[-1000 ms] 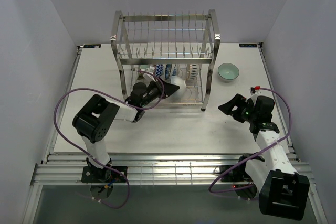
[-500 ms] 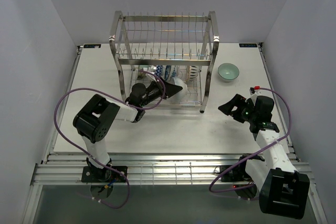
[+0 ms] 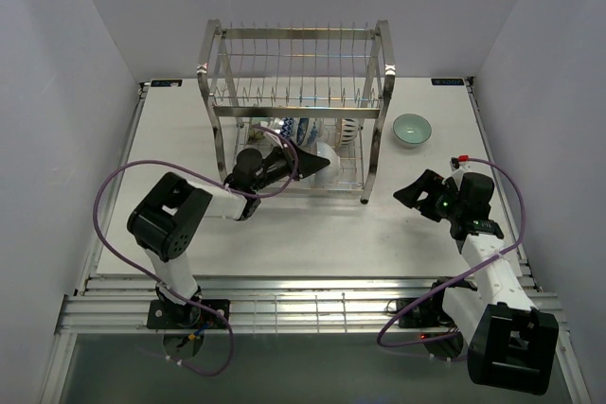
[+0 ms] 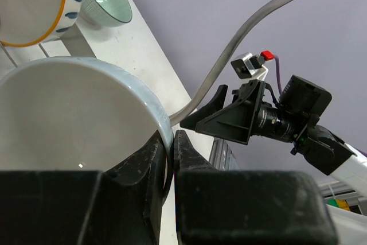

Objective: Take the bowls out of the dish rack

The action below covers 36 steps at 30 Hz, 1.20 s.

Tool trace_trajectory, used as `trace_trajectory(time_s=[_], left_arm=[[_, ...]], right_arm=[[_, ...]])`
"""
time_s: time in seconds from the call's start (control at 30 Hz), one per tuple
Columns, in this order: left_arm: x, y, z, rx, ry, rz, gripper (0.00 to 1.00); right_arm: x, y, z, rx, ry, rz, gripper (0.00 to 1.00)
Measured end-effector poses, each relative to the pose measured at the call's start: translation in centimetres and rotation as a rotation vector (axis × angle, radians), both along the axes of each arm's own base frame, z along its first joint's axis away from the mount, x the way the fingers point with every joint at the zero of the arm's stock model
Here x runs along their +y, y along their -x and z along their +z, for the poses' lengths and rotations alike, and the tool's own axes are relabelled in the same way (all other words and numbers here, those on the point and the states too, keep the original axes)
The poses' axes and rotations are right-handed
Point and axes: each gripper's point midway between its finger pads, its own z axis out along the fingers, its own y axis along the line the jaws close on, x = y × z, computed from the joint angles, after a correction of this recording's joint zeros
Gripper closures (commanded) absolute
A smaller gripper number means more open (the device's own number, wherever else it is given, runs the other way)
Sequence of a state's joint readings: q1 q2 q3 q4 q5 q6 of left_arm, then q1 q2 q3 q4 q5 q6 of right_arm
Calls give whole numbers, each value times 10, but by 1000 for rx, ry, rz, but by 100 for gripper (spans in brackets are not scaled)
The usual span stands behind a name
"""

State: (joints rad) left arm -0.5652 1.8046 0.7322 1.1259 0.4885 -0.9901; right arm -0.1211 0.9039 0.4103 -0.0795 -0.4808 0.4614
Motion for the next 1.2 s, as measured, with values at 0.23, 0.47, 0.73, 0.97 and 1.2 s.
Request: trace_trajectory(time_s=[0.23, 0.47, 0.73, 0.97, 1.2], left_arm=[[7, 23, 14, -14, -24, -19, 100], [18, 61, 19, -25, -32, -59, 100], [31, 109, 25, -31, -123, -166, 100], [22, 142, 45, -170, -355, -277, 100], [23, 176, 4, -229, -634, -372, 100]], right_arm=[[0, 0, 1, -3, 1, 1, 20], [-1, -2, 6, -20, 8, -1, 20], [-1, -1, 20, -57, 19, 1, 22], [10, 5, 34, -97, 4, 39, 24], [55, 26, 50, -96, -4, 229, 20]])
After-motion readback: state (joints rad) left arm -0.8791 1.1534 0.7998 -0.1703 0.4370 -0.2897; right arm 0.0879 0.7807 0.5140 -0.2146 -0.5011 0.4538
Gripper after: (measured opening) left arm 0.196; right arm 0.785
